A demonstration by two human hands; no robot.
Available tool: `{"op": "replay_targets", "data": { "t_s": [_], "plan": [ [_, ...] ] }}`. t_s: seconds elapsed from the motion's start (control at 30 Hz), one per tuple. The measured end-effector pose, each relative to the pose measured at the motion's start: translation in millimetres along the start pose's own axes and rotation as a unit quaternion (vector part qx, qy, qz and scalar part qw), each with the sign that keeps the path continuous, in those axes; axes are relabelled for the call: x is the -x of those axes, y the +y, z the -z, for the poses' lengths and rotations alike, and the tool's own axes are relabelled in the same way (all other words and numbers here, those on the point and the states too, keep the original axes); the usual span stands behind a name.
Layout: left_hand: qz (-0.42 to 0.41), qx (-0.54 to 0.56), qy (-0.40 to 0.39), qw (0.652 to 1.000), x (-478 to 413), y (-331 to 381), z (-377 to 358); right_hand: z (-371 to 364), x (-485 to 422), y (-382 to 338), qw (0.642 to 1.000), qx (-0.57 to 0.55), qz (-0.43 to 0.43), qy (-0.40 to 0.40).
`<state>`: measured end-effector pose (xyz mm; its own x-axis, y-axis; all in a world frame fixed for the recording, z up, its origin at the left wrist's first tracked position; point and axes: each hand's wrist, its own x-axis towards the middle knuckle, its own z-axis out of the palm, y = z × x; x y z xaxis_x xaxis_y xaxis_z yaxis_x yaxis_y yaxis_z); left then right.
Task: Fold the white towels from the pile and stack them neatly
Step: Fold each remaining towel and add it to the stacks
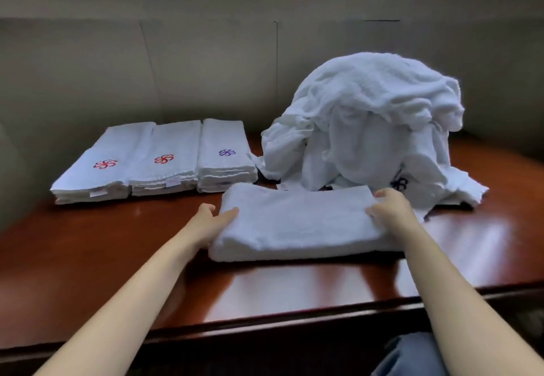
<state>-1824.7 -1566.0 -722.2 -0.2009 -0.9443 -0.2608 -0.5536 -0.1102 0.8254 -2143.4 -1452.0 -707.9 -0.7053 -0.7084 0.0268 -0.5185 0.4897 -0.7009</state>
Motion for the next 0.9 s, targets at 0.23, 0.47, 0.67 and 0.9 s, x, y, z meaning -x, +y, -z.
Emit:
{"op": "replay_targets", "data": {
  "t_s": [0.23,0.47,0.67,0.9],
  "plan": [
    [0.019,-0.130,0.002,0.991,-14,6,-16,31,-14,-1,0.980,-0.172,0.054,0.087],
    [0.014,-0.153,0.013,0.988,-14,10,-25,28,-23,34,0.998,0.004,-0.040,0.052],
    [0.007,-0.096,0.025,0.995,-13,10,-21,27,-34,46,0.966,-0.231,-0.102,0.047],
    [0.025,-0.026,0.005,0.999,-15,11,-24,18,-38,59,0.951,-0.269,-0.137,0.066]
  ]
}}
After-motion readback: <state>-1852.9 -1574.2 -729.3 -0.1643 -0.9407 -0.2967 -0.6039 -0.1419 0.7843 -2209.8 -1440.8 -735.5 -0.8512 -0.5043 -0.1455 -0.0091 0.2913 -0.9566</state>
